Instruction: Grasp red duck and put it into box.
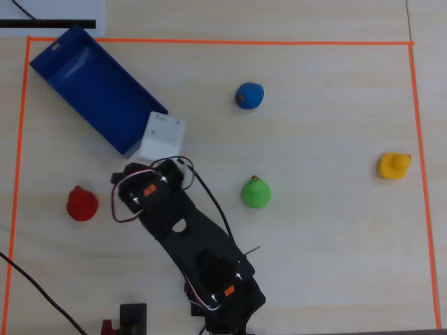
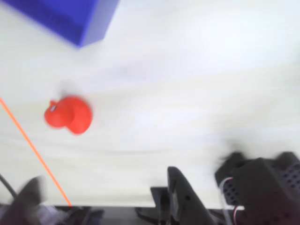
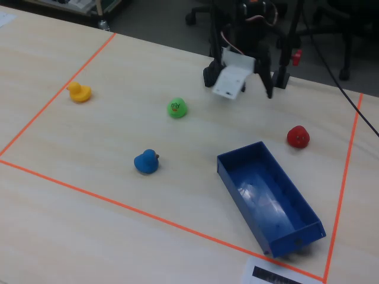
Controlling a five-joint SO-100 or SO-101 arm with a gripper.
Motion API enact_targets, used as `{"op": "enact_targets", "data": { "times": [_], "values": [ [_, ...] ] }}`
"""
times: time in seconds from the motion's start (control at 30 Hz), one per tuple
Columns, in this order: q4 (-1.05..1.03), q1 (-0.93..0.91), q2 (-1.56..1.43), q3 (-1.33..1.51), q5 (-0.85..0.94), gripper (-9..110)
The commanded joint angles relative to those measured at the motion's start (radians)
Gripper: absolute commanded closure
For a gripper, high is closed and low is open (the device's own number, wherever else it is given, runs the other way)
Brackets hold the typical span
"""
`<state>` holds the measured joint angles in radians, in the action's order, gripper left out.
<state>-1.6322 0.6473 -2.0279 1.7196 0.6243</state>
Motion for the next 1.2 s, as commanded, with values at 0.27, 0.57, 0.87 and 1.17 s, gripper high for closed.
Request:
{"op": "enact_targets", "data": {
  "times": [0.27, 0.57, 0.87, 1.17],
  "values": [
    [0.095, 0.29, 0.394, -0.331, -0.11, 57],
    [0.362, 0.291, 0.56, -0.216, -0.087, 56],
    [0.566, 0.307, 0.538, -0.012, -0.118, 57],
    [0.764, 0.311, 0.511, 0.167, -0.16, 79]
  ]
}}
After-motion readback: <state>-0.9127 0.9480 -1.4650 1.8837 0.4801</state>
